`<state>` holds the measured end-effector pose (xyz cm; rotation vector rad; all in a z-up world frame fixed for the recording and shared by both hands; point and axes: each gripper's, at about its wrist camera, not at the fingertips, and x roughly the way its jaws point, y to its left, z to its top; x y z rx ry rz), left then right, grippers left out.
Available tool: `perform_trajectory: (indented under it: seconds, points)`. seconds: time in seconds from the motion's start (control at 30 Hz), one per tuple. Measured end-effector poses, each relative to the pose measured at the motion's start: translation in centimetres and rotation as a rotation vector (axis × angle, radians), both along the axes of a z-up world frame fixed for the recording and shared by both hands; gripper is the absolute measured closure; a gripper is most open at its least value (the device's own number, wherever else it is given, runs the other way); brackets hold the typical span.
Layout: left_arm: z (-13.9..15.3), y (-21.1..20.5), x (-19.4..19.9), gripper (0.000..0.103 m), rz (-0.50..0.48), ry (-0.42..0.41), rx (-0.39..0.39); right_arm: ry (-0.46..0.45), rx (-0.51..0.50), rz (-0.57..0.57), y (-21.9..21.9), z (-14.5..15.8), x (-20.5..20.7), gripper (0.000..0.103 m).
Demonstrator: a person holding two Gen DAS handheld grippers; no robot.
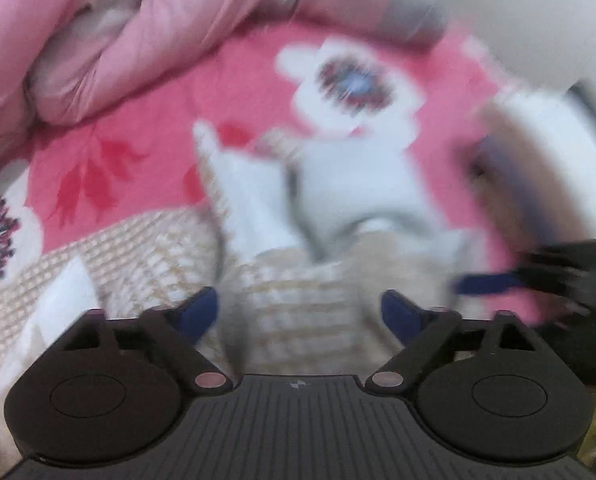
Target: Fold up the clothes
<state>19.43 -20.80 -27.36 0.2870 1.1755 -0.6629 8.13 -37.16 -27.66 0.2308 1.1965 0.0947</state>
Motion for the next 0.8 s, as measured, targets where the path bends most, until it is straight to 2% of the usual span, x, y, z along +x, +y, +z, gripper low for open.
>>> perform_trajectory:
  seconds: [0.07,0.13,0.2,0.27,0.4,0.47,0.57,0.7,0.77,0.8]
  points:
    - [-0.8,0.9,-0.2,0.021,0.013,-0.024,0.019,0.145,-0.087,-0.013,-1.0,-2.5,-2.6,0.051]
    - [-1.1,2.4,-0.5,0.021,0.027,-0.035,0.026,0.32,-0.181,-0.075,-3.2,-5.0,-6.2,0.052]
    - [-0.7,3.4,-0.7,0.022,0.052,-0.032,0.018,0.399,-0.141,-0.178,-5.9,-5.4,-8.8,0.057]
    - [-0.3,3.8,-0.2,0.023,0.089,-0.013,-0.015,0.318,-0.065,-0.215,-7.3,-3.4,-9.2,0.057]
    - [-0.1,2.7,1.7,0.023,0.162,0.048,-0.113,0.026,0.025,-0.153,-7.2,0.5,-5.1,0.053]
    - [-0.4,1.9,2.7,0.023,0.19,0.067,-0.151,-0.059,0.065,-0.139,-7.4,0.2,-2.1,0.048]
    - [-1.2,0.9,4.1,0.028,0.222,0.078,-0.133,-0.182,0.12,-0.115,-7.6,-0.3,2.7,0.048]
    - [-2.0,1.4,5.5,0.041,0.256,0.095,-0.123,-0.229,0.149,-0.005,-6.4,-1.7,9.0,0.05]
    - [-2.0,2.1,5.9,0.049,0.274,0.109,-0.137,-0.19,0.136,0.097,-5.2,-2.7,11.5,0.073]
    - [-1.9,2.6,5.9,0.054,0.283,0.118,-0.15,-0.171,0.128,0.123,-5.0,-2.7,11.5,0.101]
